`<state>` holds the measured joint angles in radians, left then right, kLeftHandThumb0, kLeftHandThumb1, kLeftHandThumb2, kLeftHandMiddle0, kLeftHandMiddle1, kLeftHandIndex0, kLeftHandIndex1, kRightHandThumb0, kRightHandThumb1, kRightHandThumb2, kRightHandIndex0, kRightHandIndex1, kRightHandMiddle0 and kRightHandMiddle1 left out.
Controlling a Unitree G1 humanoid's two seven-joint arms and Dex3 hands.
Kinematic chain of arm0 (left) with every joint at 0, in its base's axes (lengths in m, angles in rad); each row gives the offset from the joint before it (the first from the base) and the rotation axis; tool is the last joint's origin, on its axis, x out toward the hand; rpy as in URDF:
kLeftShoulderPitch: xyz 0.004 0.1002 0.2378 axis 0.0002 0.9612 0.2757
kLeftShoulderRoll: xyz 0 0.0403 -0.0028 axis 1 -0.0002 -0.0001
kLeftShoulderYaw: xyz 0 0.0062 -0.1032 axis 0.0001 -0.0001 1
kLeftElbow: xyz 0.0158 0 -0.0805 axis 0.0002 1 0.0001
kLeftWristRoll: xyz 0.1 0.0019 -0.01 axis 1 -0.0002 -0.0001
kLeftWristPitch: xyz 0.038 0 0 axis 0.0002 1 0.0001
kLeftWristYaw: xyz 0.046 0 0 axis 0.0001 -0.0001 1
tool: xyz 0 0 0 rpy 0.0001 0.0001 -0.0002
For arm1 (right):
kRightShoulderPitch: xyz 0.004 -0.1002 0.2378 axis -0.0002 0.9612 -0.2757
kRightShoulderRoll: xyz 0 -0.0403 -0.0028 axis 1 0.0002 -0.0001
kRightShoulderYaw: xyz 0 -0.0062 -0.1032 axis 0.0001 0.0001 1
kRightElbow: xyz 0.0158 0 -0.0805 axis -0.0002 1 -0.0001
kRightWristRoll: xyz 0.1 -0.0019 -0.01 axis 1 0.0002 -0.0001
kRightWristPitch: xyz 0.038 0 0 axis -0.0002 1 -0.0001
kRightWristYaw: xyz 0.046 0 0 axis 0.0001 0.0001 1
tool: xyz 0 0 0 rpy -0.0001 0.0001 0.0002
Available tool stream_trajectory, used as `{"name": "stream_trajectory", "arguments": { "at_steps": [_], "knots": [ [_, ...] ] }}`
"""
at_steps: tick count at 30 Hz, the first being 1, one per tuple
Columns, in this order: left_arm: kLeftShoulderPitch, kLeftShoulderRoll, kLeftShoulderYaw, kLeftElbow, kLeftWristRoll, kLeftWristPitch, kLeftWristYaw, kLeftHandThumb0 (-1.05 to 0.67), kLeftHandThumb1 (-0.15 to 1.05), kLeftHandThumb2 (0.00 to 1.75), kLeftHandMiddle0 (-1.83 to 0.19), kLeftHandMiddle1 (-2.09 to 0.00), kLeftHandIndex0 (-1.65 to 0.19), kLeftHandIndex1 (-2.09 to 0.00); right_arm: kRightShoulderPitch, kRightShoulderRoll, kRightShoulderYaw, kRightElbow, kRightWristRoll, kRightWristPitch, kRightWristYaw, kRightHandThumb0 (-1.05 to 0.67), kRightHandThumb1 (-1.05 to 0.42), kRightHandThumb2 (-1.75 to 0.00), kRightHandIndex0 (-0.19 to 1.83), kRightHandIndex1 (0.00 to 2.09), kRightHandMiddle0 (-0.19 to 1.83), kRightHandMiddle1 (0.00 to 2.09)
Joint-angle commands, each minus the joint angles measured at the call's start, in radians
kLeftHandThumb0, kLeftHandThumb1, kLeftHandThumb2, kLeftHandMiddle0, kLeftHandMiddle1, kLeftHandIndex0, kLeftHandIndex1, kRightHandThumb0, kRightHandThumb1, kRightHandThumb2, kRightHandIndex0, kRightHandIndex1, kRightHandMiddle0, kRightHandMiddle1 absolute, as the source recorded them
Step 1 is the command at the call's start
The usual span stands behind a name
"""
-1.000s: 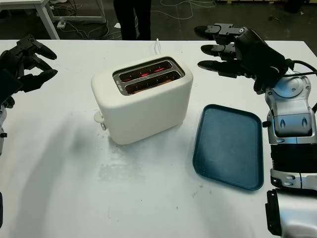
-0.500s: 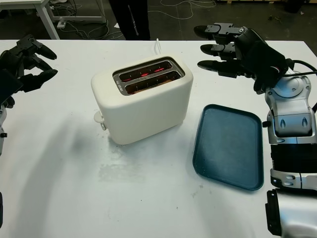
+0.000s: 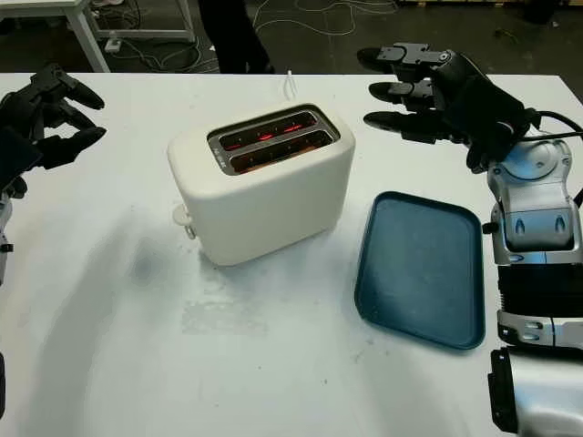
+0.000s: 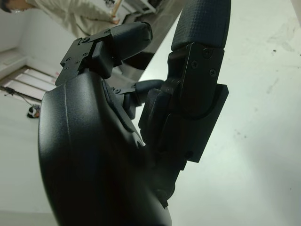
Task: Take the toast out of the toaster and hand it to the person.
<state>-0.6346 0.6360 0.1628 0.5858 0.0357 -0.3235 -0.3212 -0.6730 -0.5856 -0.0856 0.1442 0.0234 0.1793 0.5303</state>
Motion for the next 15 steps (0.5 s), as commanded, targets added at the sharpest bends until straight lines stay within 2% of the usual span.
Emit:
{"name": "stream_trajectory", "arguments": {
  "at_steps": [1,15],
  "knots": [
    [-0.010,0.005,0.001,0.004,0.001,-0.011,0.009,-1.05,0.92,0.20,-0.25,-1.61,-0.17,-1.56,0.000,-0.001,-0.004,-0.009,0.004,-0.010,-0.008,-0.22,-0.92,-0.07,0.52,0.01,0.49,0.01],
    [-0.011,0.005,0.006,0.008,-0.009,-0.016,0.002,-1.05,0.92,0.20,-0.28,-1.60,-0.20,-1.55,0.001,0.001,-0.002,-0.015,0.002,0.003,-0.014,-0.21,-0.92,-0.07,0.52,0.01,0.50,0.01]
  ]
}}
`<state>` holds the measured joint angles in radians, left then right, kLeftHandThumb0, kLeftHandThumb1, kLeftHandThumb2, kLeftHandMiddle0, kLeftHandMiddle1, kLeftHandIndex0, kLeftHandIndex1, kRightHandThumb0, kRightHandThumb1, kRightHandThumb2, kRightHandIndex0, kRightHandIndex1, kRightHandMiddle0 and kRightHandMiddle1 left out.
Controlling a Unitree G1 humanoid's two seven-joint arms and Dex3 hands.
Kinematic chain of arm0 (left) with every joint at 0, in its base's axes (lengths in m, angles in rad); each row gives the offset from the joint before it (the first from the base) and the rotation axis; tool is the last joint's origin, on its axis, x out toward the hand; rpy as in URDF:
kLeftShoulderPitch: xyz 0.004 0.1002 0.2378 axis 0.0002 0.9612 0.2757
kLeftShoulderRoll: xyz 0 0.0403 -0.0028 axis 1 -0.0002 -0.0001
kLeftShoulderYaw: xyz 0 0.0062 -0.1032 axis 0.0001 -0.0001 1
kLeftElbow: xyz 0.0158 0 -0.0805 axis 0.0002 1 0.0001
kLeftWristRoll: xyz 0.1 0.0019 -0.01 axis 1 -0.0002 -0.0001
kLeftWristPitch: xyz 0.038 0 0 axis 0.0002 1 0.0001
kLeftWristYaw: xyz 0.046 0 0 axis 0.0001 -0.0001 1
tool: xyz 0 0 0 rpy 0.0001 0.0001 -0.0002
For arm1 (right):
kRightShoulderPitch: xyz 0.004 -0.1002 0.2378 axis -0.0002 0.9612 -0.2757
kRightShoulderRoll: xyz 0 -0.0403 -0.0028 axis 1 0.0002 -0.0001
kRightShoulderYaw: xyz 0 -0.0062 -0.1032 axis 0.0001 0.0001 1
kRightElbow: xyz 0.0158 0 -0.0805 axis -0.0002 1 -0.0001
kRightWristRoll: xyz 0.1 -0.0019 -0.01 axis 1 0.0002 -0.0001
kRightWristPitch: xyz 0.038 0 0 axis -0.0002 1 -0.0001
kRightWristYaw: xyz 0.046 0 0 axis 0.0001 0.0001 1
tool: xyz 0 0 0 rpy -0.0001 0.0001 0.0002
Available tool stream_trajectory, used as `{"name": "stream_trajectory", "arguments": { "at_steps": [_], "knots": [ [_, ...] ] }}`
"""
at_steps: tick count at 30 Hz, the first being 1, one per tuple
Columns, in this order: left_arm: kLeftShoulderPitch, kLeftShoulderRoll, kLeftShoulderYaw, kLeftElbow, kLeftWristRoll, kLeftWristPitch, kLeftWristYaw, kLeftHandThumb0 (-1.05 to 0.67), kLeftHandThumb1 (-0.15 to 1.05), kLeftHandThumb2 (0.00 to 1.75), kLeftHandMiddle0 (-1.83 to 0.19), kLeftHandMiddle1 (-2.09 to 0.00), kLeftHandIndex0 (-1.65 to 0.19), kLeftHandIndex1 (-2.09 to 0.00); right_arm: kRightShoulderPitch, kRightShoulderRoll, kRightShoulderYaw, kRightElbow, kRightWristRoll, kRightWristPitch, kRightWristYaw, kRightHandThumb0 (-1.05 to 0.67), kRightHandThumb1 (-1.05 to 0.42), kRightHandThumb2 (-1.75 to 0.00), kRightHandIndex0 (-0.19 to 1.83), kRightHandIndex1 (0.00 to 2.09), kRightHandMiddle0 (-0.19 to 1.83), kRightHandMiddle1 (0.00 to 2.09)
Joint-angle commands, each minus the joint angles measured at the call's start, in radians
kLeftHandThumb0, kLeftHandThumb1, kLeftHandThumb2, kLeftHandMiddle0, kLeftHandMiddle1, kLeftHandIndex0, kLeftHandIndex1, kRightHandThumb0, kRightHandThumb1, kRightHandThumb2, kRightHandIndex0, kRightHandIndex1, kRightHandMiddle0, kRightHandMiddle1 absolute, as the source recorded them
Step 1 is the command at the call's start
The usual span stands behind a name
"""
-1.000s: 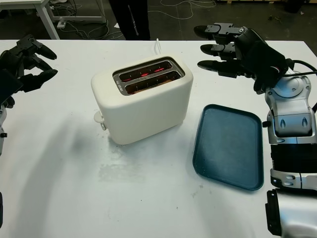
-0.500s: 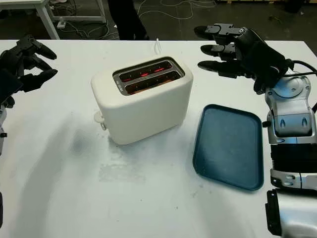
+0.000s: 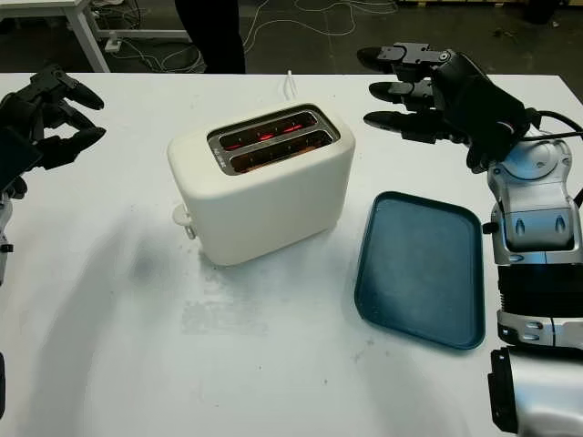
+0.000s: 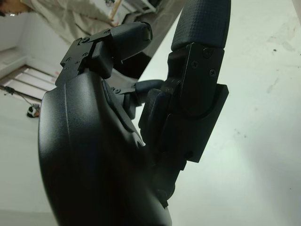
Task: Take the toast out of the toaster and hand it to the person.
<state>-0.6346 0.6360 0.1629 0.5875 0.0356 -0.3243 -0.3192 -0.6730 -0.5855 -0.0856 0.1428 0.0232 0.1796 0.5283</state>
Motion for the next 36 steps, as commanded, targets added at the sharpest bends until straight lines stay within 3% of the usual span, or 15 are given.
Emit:
{"name": "stream_trajectory", "arguments": {
  "at_steps": [1,36],
  "knots": [
    [-0.010,0.003,0.007,0.005,-0.013,-0.009,-0.002,-1.05,0.92,0.20,-0.28,-1.60,-0.21,-1.55,0.001,0.001,-0.003,-0.015,0.004,0.009,-0.011,-0.21,-0.92,-0.07,0.52,0.01,0.49,0.01],
    [-0.005,0.004,0.008,-0.003,-0.006,-0.005,0.012,-1.05,0.92,0.20,-0.29,-1.60,-0.20,-1.54,0.002,0.000,0.000,-0.023,0.001,0.010,-0.016,-0.21,-0.92,-0.07,0.53,0.02,0.50,0.01]
  ]
}}
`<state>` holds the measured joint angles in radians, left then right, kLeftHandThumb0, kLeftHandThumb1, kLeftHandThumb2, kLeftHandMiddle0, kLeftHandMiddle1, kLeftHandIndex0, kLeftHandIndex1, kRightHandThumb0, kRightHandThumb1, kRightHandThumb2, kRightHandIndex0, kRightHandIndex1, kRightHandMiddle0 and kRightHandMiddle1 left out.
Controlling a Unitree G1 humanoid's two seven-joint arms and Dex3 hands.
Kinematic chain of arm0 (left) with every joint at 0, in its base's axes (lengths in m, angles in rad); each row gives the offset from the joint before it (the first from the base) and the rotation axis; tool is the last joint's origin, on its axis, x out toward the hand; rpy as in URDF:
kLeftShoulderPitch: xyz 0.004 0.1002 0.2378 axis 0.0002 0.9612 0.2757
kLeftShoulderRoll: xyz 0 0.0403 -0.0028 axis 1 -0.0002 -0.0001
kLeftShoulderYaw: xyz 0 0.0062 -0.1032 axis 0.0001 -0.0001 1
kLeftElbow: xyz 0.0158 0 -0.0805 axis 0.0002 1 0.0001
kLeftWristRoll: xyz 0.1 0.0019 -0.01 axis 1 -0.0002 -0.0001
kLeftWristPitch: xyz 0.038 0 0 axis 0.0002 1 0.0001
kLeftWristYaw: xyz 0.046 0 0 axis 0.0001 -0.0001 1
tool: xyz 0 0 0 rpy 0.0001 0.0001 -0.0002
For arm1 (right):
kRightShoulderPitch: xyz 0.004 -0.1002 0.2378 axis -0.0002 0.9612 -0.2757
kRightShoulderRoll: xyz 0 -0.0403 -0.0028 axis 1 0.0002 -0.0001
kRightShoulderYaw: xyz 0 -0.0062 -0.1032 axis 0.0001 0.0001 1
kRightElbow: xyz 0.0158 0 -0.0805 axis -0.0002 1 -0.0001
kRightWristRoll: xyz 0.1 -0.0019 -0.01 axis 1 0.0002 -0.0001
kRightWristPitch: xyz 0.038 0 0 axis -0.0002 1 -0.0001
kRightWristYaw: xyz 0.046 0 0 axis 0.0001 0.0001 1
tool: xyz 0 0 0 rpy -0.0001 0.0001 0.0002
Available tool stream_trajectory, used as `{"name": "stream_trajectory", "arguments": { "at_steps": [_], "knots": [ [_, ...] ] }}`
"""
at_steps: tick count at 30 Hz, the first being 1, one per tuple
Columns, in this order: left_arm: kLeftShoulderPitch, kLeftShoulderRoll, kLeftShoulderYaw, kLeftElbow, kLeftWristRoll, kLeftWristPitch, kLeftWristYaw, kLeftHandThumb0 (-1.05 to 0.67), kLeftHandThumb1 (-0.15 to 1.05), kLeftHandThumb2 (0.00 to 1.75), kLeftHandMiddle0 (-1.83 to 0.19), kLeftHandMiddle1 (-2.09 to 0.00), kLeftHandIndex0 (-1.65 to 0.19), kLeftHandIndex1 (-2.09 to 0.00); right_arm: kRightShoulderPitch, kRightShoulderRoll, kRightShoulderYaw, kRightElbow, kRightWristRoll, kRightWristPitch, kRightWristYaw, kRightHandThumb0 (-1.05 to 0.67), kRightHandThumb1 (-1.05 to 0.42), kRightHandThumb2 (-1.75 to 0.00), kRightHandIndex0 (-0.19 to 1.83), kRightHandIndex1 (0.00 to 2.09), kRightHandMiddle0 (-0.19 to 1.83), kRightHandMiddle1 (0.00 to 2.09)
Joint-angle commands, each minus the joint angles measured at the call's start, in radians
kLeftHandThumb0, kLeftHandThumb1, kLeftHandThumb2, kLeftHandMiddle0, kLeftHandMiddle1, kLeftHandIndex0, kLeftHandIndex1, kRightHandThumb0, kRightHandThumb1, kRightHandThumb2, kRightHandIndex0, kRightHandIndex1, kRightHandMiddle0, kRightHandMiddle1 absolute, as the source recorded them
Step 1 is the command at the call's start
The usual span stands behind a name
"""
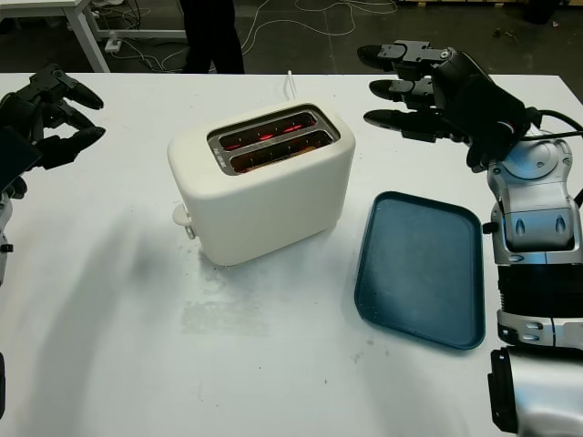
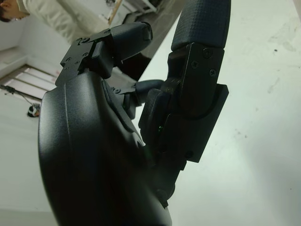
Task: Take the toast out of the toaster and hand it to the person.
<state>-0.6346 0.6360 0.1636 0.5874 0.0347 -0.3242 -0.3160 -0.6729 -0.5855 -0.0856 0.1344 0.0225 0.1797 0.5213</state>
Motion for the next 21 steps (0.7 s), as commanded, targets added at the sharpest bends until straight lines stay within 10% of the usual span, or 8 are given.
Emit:
{"name": "stream_trajectory", "arguments": {
  "at_steps": [1,21],
  "knots": [
    [-0.005,0.004,0.007,-0.005,-0.007,-0.002,0.007,-1.05,0.92,0.20,-0.28,-1.60,-0.20,-1.54,0.002,0.001,-0.001,-0.016,0.003,0.014,-0.010,-0.21,-0.92,-0.07,0.53,0.01,0.50,0.00],
    [-0.005,-0.001,0.010,0.005,-0.014,-0.008,0.003,-1.05,0.92,0.20,-0.28,-1.61,-0.19,-1.56,0.000,0.005,-0.004,0.008,0.011,-0.014,-0.003,-0.21,-0.92,-0.07,0.53,0.01,0.51,0.00]
  ]
}}
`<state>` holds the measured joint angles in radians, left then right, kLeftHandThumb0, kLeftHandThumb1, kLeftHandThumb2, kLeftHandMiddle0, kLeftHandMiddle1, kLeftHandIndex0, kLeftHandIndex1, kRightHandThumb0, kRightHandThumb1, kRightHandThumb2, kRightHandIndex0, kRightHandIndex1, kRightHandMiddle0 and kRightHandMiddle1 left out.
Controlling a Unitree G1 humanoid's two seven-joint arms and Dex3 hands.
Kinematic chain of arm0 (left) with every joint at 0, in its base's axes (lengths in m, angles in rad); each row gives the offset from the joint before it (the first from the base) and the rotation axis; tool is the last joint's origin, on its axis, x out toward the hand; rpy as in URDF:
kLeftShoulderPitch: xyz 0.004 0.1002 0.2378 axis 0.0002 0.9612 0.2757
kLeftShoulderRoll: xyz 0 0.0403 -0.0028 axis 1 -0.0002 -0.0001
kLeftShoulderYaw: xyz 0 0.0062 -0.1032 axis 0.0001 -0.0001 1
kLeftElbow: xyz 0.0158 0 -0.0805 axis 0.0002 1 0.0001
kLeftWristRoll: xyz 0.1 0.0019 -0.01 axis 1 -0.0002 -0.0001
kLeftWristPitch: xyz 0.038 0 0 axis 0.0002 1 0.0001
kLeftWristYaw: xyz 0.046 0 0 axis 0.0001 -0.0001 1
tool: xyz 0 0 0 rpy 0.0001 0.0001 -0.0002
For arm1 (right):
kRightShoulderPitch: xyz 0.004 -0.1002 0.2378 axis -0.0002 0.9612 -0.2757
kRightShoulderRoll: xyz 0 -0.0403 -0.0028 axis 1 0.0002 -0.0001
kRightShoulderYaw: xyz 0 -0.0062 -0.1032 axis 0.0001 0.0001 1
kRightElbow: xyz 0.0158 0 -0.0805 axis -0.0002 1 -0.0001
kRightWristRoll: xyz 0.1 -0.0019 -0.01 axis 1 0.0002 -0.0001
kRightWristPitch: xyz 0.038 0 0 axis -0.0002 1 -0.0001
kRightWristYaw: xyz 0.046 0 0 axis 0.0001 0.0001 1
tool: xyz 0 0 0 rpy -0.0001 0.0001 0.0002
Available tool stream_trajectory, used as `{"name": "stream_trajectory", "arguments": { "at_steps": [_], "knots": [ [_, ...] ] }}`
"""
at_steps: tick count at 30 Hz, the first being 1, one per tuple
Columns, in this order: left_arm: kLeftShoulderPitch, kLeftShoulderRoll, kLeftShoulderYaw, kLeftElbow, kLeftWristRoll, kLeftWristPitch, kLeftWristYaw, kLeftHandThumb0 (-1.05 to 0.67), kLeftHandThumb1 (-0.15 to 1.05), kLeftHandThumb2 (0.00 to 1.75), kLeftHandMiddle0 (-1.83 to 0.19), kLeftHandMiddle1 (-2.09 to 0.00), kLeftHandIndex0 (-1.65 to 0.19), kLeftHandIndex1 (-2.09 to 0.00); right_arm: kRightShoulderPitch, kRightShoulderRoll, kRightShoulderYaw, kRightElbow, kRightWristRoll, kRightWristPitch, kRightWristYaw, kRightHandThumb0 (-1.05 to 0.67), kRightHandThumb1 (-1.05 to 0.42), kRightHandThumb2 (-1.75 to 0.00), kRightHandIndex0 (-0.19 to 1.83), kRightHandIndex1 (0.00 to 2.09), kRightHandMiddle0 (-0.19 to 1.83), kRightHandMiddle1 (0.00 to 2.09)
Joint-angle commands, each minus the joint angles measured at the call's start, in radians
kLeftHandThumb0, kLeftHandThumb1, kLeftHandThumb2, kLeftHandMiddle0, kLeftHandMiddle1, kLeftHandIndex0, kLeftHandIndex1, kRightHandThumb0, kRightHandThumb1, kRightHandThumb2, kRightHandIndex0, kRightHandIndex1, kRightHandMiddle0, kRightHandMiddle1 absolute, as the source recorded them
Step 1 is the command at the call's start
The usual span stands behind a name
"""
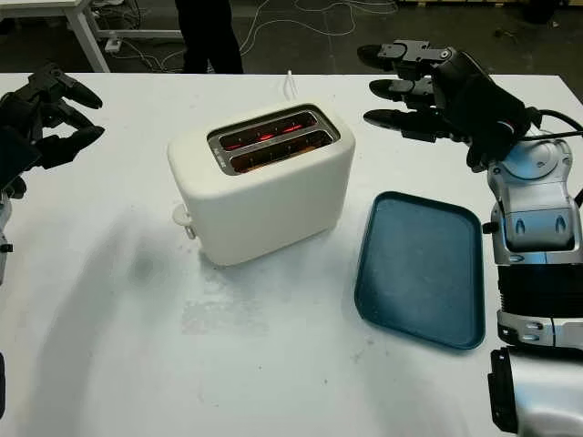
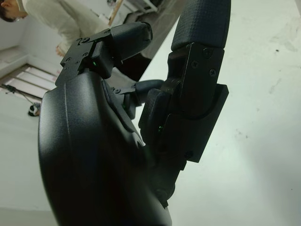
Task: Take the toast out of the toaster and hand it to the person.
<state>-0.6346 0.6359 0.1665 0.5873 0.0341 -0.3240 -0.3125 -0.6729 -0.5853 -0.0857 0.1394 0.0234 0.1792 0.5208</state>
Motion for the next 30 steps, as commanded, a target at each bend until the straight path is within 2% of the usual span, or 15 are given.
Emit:
{"name": "stream_trajectory", "arguments": {
  "at_steps": [1,30],
  "knots": [
    [-0.005,-0.002,0.008,0.006,-0.015,-0.010,0.000,-1.05,0.92,0.19,-0.28,-1.60,-0.19,-1.56,0.000,0.005,-0.005,-0.001,0.011,-0.010,-0.004,-0.21,-0.92,-0.06,0.53,0.01,0.51,0.00],
    [-0.008,-0.001,0.004,0.013,-0.010,-0.017,-0.009,-1.05,0.92,0.20,-0.27,-1.60,-0.18,-1.56,-0.002,0.006,0.006,0.004,0.001,-0.012,-0.006,-0.16,-0.92,-0.08,0.53,0.01,0.51,0.00]
  ]
}}
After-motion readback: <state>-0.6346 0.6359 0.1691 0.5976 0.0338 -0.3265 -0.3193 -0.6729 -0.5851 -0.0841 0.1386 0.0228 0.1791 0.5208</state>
